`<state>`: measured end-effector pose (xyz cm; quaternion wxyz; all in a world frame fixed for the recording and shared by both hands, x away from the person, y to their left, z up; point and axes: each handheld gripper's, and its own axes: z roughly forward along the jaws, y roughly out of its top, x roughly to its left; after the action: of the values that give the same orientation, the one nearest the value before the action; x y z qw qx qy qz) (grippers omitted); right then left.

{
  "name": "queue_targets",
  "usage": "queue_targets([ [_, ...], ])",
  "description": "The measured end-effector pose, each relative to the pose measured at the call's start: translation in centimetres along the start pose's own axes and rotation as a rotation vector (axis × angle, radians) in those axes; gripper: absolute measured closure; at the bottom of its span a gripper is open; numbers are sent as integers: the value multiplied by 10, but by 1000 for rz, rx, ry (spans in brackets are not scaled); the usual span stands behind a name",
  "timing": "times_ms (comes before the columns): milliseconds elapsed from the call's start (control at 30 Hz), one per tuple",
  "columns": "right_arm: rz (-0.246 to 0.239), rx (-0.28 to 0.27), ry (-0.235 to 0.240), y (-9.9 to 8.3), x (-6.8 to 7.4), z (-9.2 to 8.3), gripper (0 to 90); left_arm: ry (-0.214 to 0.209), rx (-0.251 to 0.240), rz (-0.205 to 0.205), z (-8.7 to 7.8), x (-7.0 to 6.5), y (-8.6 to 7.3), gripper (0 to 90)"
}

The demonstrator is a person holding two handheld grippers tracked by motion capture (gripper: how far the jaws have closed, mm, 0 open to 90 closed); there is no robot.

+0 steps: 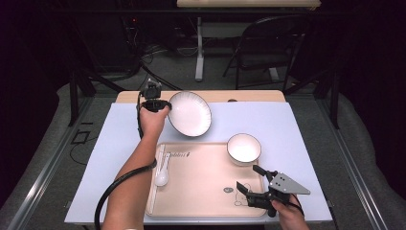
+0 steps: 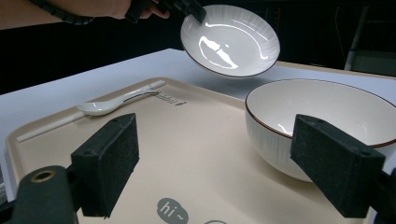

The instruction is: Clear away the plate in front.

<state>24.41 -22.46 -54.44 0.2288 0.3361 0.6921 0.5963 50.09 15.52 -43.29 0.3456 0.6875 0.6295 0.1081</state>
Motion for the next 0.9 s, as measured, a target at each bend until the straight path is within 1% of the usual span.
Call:
queue_targets([
  [67, 4, 1, -3, 0, 0, 1, 147, 0, 0, 0, 0, 0, 0, 841],
  [100, 3, 2, -4, 0, 0, 0, 147, -1, 0, 6, -7, 1, 1, 841],
  [267, 2, 3, -3, 0, 0, 1, 147, -8, -2, 14, -15, 2, 0, 841],
  [367, 3, 2, -3, 0, 0, 1, 147, -10, 2, 26, -19, 1, 1, 840],
  [600, 1, 2, -6, 0, 0, 0, 147, -35, 2, 60, -31, -5, 0, 841],
  [633, 1, 2, -6, 0, 0, 0, 147, -36, 8, 66, -33, -6, 0, 841],
  [700, 1, 3, -6, 0, 0, 0, 147, -37, 5, 70, -34, -7, -1, 840],
  [733, -1, 3, -5, 0, 0, 0, 147, -39, 7, 80, -38, -8, -1, 840],
  [900, -1, 2, -4, 0, 0, 0, 147, -41, 8, 86, -39, -9, -2, 840],
])
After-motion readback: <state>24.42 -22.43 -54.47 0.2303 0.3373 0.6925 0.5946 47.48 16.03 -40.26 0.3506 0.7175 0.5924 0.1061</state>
